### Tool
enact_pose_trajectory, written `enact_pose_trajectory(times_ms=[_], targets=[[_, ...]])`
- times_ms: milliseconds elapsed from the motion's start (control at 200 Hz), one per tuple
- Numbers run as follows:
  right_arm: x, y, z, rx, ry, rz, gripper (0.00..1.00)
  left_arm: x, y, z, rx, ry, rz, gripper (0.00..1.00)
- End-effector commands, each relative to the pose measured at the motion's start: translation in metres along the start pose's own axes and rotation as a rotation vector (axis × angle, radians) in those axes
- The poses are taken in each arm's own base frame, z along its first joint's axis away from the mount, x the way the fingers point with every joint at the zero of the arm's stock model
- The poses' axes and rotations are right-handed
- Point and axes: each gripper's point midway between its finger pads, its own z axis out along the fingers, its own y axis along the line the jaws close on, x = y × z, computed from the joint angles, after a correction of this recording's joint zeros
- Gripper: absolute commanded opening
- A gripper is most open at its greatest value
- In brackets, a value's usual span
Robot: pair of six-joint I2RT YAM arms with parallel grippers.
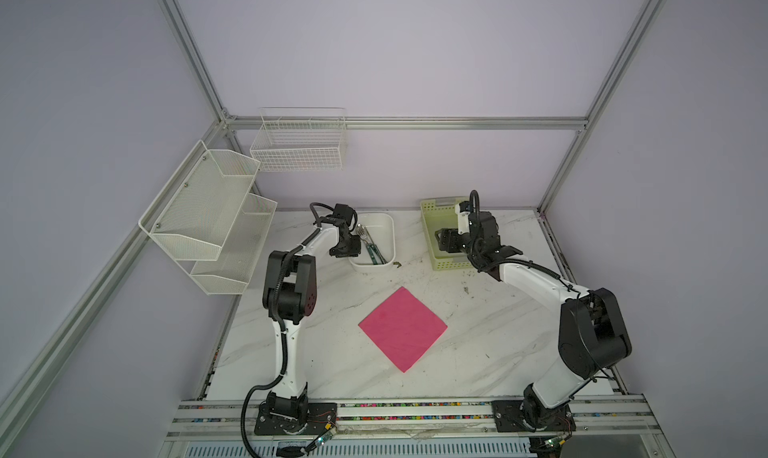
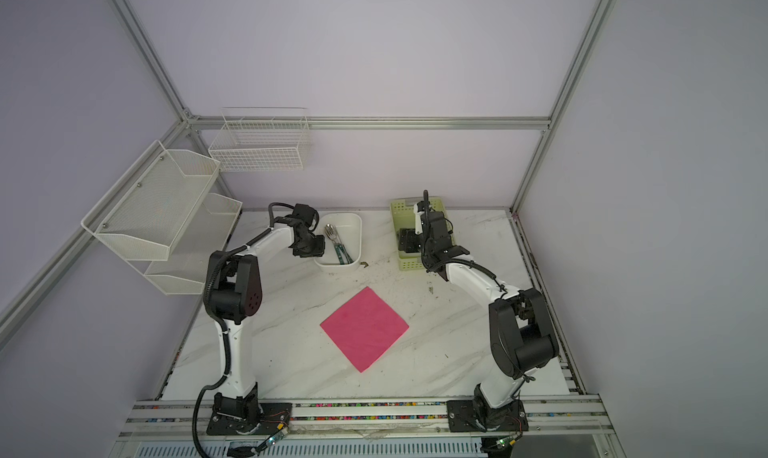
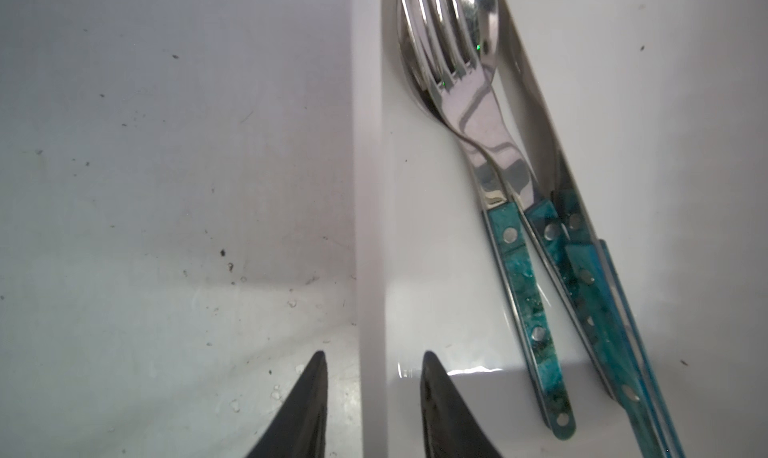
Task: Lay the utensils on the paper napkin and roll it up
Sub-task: 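Reach left gripper into the white tub while right gripper moves over basket, then close the left gripper on the green-handled spoon in the tub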
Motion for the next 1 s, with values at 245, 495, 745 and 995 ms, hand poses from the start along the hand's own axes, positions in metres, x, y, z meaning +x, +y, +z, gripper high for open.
enact_pose_trajectory(times_ms=[245,495,745,995], targets=[[-0.004,0.012,0.000,-0.013,0.000,-0.001,0.78,-0.067,-0.041,-0.080,0.116,-0.200,-0.143,0.38],[0.000,0.011,0.001,-0.007,0.002,-0.005,0.78,-0.065,-0.060,-0.052,0.084,-0.148,-0.230,0.27],[0.001,0.010,0.001,-0.006,0.006,-0.016,0.78,-0.059,-0.064,-0.018,0.062,-0.110,-0.277,0.21],[0.001,0.010,0.001,0.000,0.010,-0.032,0.78,-0.050,-0.062,0.011,0.029,-0.073,-0.278,0.20]])
